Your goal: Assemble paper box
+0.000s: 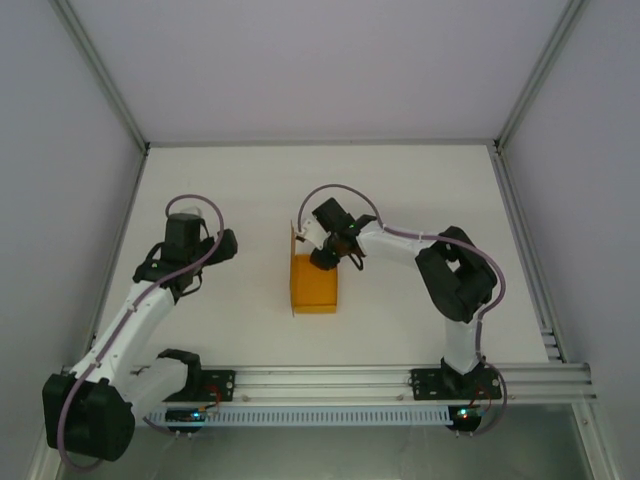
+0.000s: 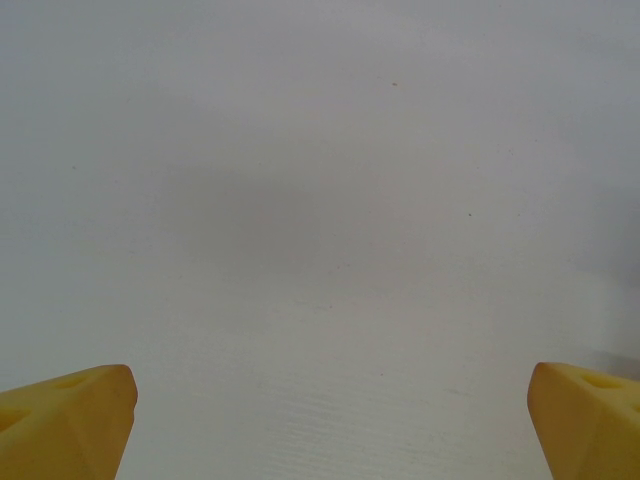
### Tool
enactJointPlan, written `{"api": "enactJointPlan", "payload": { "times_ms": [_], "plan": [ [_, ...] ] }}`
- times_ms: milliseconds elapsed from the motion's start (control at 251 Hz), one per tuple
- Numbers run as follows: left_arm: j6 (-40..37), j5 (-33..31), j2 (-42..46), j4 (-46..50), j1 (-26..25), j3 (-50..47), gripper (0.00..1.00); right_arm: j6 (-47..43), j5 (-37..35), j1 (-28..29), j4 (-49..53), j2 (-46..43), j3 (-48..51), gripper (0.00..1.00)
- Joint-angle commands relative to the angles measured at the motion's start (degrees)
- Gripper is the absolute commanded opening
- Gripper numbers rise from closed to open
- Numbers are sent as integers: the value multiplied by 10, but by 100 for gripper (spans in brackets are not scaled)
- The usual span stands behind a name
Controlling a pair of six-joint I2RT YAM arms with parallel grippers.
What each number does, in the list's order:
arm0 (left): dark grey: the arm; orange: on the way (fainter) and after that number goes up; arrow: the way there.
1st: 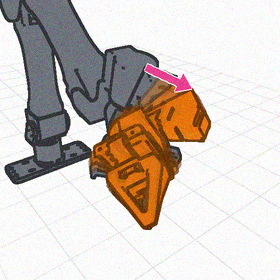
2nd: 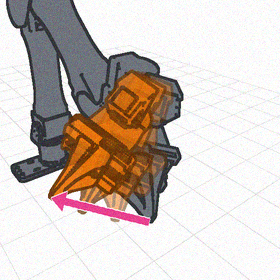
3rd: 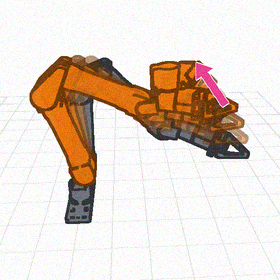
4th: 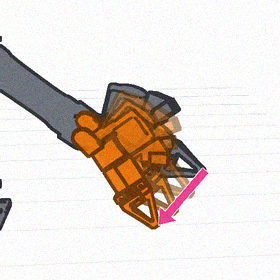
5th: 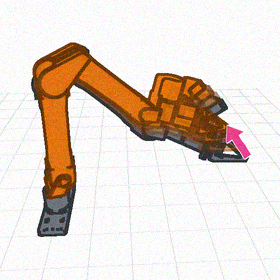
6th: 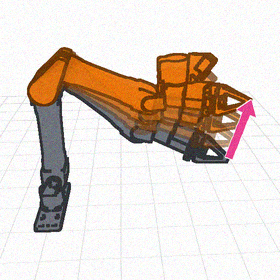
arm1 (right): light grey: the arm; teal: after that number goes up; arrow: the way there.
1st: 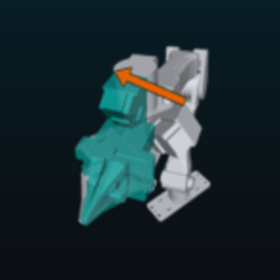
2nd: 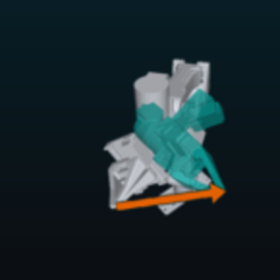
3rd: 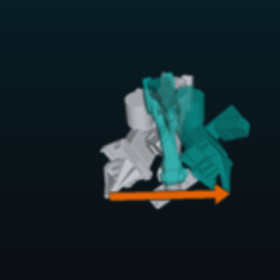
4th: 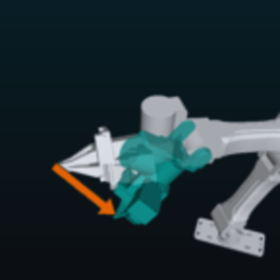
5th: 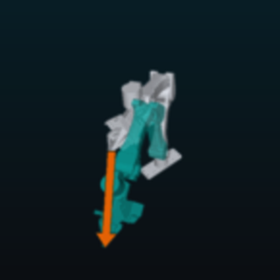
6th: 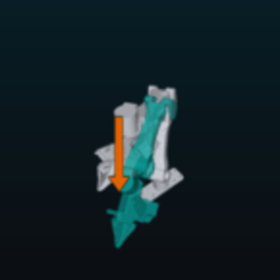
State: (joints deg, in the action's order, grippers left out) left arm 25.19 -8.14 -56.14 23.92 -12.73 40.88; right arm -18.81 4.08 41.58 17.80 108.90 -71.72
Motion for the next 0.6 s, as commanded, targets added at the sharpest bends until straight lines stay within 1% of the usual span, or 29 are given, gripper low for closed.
{"api": "enactJointPlan", "payload": {
  "times_ms": [0, 56, 112, 156, 231, 267, 299, 355, 407, 443, 479, 507, 599],
  "plan": [
    [11, 0, 1, -9, 4, 11, 99, 82, -70, 4, -29, -20, 15, 26],
    [11, 0, 2, -14, 4, 9, 99, 133, -112, 4, -24, -35, 23, 20],
    [12, 0, 2, -17, 4, 9, 99, 193, -163, 4, -10, -49, 29, 18],
    [14, 2, 0, -20, 4, 9, 99, 267, -210, 5, 15, -58, 31, 15],
    [15, 7, -4, -25, 4, 8, 99, 396, -271, 10, 76, -70, 31, 15],
    [16, 9, -7, -30, 4, 8, 99, 450, -278, 14, 99, -74, 31, 15],
    [16, 12, -10, -32, 4, 8, 99, 488, -280, 19, 113, -76, 51, 15],
    [15, 20, -16, -39, 4, 8, 99, 532, -283, 30, 119, -80, 66, 15],
    [14, 24, -22, -44, 4, 10, 99, 605, -290, 44, 158, -81, 69, 17],
    [14, 30, -27, -46, 4, 12, 99, 630, -309, 52, 166, -81, 68, 19],
    [13, 35, -32, -47, 4, 15, 99, 667, -316, 61, 200, -82, 64, 21],
    [12, 39, -36, -49, 4, 17, 99, 680, -321, 68, 212, -82, 62, 21],
    [6, 54, -47, -57, 5, 19, 99, 678, -319, 80, 202, -82, 68, 21]
  ]
}}
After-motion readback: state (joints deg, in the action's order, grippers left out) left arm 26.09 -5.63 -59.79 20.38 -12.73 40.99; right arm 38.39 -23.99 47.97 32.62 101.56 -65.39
